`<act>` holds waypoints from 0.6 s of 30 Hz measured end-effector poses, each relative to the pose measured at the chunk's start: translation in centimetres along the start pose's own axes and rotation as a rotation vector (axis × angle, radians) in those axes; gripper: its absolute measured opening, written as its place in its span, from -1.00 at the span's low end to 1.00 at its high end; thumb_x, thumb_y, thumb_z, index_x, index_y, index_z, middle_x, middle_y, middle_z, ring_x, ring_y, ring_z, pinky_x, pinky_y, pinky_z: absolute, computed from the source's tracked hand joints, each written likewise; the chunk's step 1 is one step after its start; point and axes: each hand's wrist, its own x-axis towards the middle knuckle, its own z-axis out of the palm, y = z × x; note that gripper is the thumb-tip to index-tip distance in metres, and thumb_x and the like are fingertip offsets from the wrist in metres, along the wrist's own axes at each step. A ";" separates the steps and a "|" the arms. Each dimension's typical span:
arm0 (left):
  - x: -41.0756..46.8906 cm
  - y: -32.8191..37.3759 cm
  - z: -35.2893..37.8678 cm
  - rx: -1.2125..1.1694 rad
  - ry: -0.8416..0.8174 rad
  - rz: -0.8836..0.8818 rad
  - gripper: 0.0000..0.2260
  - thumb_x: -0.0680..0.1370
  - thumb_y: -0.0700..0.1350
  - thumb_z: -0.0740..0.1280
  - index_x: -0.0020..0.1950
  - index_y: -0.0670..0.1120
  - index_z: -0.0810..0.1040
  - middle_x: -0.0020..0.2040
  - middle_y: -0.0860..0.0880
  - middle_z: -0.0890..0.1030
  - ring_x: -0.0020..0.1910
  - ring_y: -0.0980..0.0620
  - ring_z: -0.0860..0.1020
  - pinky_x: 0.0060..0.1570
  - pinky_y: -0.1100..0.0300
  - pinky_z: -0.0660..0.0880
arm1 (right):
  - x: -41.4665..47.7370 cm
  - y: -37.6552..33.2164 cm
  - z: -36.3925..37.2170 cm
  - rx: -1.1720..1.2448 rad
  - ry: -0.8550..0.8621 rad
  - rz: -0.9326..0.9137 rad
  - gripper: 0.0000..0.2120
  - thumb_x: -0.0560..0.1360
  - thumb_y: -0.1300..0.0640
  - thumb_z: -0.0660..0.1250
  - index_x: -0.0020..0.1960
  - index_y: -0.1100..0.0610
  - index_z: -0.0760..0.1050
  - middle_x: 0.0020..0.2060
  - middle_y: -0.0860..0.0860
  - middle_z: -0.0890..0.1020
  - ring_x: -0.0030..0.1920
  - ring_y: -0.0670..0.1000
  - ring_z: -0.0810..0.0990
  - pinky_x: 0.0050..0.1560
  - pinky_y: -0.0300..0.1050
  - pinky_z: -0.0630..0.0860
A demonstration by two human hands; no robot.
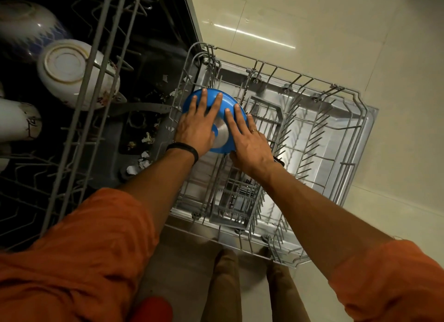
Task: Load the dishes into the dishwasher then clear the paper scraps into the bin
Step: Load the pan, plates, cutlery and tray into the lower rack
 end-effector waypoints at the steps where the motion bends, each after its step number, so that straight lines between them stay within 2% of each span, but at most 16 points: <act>1: 0.1 0.1 -0.2 0.009 0.000 -0.002 -0.16 0.61 -0.11 0.35 0.66 0.09 -0.19 0.66 -0.13 -0.19 0.64 -0.22 -0.08 0.47 -0.10 0.28 | 0.1 0.1 -0.2 -0.001 -0.006 -0.003 0.03 0.55 0.14 0.41 0.64 0.00 -0.35 0.62 0.04 -0.32 0.63 0.25 -0.15 0.53 0.21 0.27; 13: -1.5 0.7 -0.3 0.011 0.033 -0.003 -0.22 0.63 -0.09 0.31 0.67 0.07 -0.16 0.66 -0.13 -0.18 0.63 -0.23 -0.08 0.46 -0.12 0.27 | -1.4 0.6 -0.2 -0.039 0.003 -0.043 0.04 0.53 0.17 0.44 0.65 -0.02 -0.30 0.63 0.05 -0.29 0.63 0.24 -0.03 0.45 0.22 0.40; 18: -1.7 0.9 -0.4 0.037 0.056 0.014 -0.21 0.61 -0.10 0.33 0.66 0.11 -0.12 0.66 -0.15 -0.13 0.63 -0.25 -0.04 0.44 -0.17 0.29 | -2.3 1.6 0.4 -0.032 0.015 -0.051 0.04 0.52 0.23 0.42 0.65 -0.03 -0.29 0.64 0.04 -0.27 0.60 0.22 0.15 0.28 0.20 0.56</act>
